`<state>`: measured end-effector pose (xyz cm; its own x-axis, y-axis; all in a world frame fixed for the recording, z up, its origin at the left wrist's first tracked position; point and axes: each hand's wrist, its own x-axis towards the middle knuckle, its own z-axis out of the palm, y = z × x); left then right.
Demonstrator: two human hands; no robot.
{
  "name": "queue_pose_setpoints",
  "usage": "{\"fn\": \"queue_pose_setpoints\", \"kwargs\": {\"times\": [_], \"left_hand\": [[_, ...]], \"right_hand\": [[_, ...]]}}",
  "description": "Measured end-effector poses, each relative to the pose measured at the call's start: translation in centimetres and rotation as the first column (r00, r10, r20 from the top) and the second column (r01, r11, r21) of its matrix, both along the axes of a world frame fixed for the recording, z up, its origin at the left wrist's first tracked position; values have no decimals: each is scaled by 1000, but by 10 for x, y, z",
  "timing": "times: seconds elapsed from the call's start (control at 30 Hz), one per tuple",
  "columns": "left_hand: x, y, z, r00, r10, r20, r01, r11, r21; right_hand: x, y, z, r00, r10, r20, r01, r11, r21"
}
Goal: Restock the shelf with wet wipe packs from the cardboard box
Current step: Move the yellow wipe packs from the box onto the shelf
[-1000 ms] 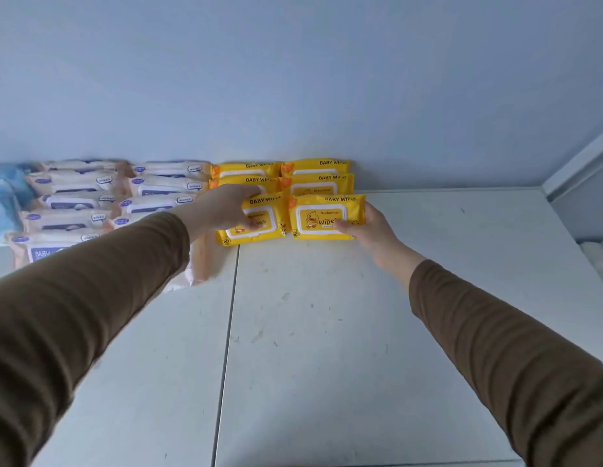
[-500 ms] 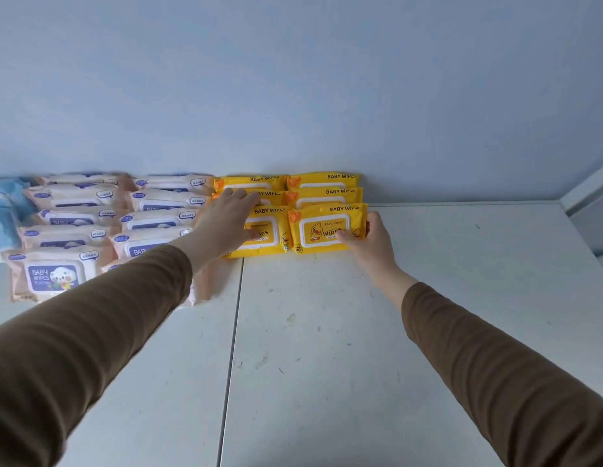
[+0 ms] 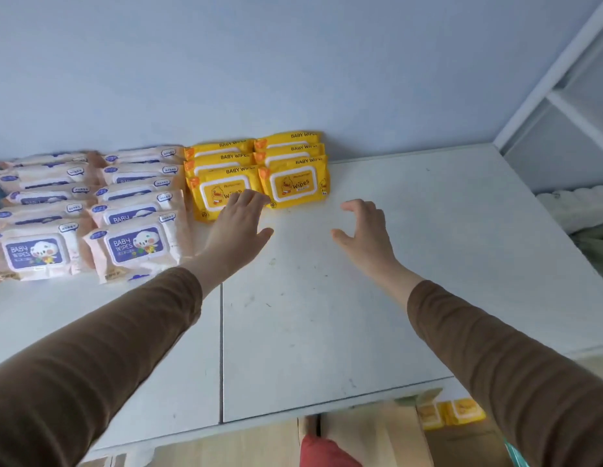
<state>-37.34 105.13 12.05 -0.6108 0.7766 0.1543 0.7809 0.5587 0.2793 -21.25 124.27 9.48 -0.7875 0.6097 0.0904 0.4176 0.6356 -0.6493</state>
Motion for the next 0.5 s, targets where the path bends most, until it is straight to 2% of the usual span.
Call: {"fn": "queue_pose_setpoints", "kwargs": {"times": [0.27, 0.4, 0.5], "left_hand": [[146, -6, -22, 977, -189, 99, 180, 979, 96], [225, 6, -23, 943, -306, 131, 294, 950, 106], [279, 21, -22, 911, -400, 103, 384, 912, 143]], "right_hand": [[170, -53, 0, 999, -53, -10, 54, 989, 139], [258, -63, 3, 990, -135, -25, 138, 980, 143], [318, -56, 1, 978, -202, -46, 206, 973, 107]]}}
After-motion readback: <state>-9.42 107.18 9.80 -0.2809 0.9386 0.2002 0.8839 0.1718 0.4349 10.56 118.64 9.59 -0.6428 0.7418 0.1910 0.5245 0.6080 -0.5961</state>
